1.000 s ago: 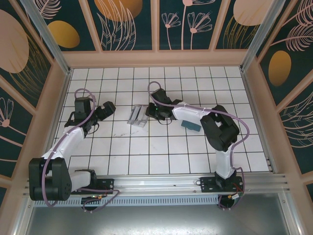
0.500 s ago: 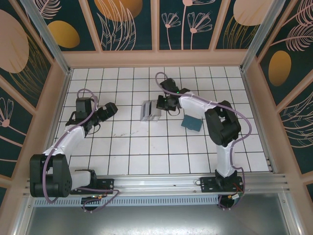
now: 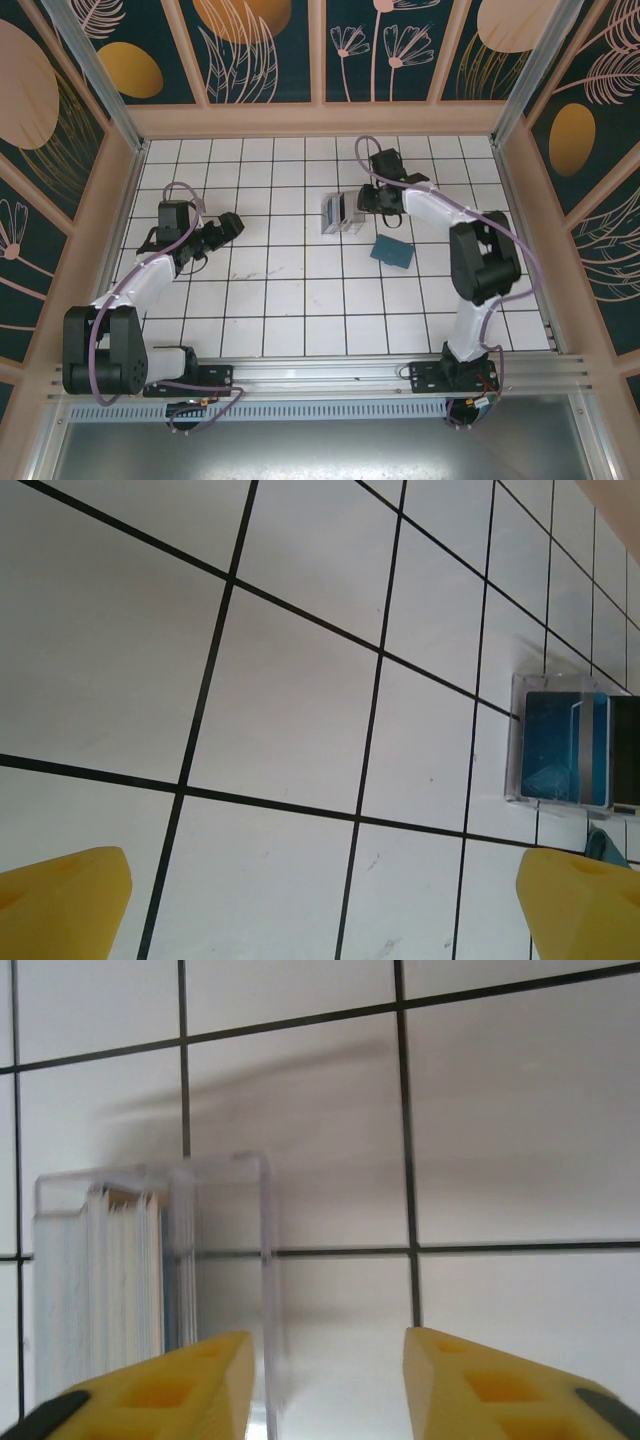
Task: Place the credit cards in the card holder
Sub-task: Move the storage box to the center of the table, then pick up the card holder from the center of the table.
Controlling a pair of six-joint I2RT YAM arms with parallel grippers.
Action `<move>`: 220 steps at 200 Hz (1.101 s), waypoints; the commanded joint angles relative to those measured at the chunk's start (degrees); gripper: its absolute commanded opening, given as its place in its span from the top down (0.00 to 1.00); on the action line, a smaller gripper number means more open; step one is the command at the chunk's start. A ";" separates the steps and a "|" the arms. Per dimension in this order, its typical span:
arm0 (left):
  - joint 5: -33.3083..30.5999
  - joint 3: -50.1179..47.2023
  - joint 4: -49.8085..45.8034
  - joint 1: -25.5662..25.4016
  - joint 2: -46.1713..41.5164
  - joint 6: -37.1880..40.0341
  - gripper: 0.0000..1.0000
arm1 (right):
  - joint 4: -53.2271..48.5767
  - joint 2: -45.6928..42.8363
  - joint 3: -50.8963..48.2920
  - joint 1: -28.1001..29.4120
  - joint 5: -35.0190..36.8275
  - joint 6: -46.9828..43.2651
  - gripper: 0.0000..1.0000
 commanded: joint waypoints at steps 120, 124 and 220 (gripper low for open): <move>8.08 -0.52 -0.39 -0.13 -3.89 0.58 0.01 | 6.71 -20.60 -33.00 -7.57 -7.70 11.83 0.32; 8.87 -0.97 -0.10 -0.06 -3.99 0.40 0.01 | 7.44 -20.58 -33.59 -7.80 -8.42 12.18 0.34; 8.34 -0.44 -2.86 -0.42 -3.56 0.83 0.08 | 14.85 -23.58 -39.05 -12.28 -16.82 12.51 0.86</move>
